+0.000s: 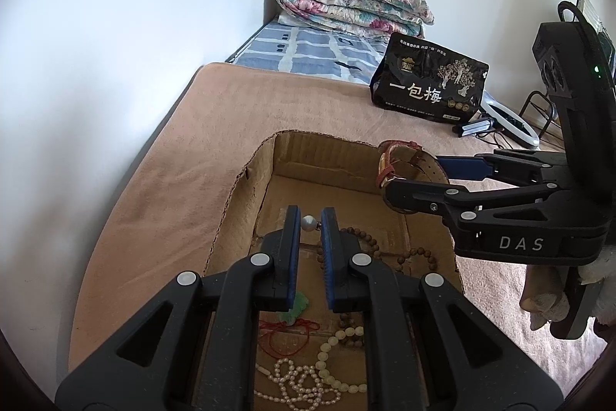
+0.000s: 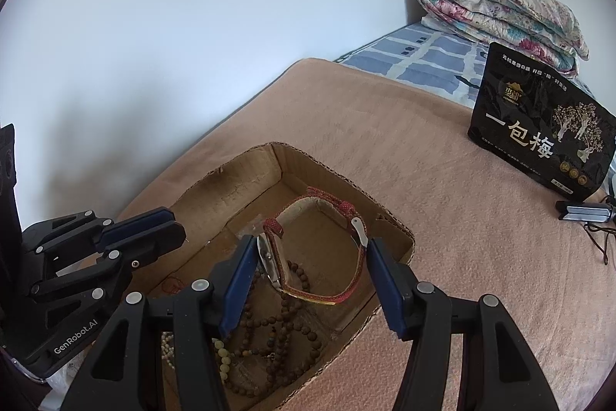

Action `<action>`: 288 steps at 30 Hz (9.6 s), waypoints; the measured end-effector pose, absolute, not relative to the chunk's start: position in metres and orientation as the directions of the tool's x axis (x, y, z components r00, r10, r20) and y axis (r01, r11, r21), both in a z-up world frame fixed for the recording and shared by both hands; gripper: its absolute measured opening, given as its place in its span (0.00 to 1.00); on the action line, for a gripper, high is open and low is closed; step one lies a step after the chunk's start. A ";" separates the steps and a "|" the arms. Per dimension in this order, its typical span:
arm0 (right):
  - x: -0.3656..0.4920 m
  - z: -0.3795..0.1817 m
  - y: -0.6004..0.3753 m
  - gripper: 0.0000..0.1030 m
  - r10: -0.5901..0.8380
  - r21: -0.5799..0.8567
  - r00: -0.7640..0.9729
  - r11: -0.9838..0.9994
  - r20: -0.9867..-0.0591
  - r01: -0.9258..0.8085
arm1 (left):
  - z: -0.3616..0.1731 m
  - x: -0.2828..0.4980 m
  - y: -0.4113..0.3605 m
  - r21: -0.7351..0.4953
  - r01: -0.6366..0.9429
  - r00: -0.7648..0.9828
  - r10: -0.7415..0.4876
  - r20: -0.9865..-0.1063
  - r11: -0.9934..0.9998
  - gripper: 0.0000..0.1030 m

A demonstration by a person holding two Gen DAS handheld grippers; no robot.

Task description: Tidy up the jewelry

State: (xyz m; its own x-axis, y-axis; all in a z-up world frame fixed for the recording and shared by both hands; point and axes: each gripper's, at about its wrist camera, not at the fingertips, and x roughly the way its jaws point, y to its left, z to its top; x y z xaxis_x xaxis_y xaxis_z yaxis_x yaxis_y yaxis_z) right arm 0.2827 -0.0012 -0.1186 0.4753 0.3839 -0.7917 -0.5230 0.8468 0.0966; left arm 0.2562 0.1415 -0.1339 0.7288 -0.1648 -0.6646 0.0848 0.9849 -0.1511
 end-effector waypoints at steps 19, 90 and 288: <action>0.284 -0.114 -0.002 0.69 0.375 0.086 0.499 0.857 -0.781 -0.509 | -0.141 0.258 0.142 -0.135 0.056 0.711 -0.134 -0.690 0.989 0.20; 0.109 -0.151 -0.265 0.95 0.149 -0.072 0.544 0.929 -0.826 -0.363 | -0.142 0.147 -0.084 -0.132 0.467 0.548 -0.403 -0.733 0.875 0.28; 0.221 -0.074 -0.020 0.84 0.408 0.064 0.567 0.846 -0.716 -0.529 | -0.096 0.171 0.127 -0.051 0.105 0.770 -0.114 -0.627 0.993 0.47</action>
State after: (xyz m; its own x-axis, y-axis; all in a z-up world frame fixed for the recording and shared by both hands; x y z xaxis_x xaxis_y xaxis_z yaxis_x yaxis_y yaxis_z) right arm 0.2215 -0.0197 -0.0745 0.5666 0.4084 -0.7157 -0.5289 0.8463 0.0642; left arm 0.1709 0.1268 -0.0964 0.7704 -0.1135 -0.6274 0.1045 0.9932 -0.0514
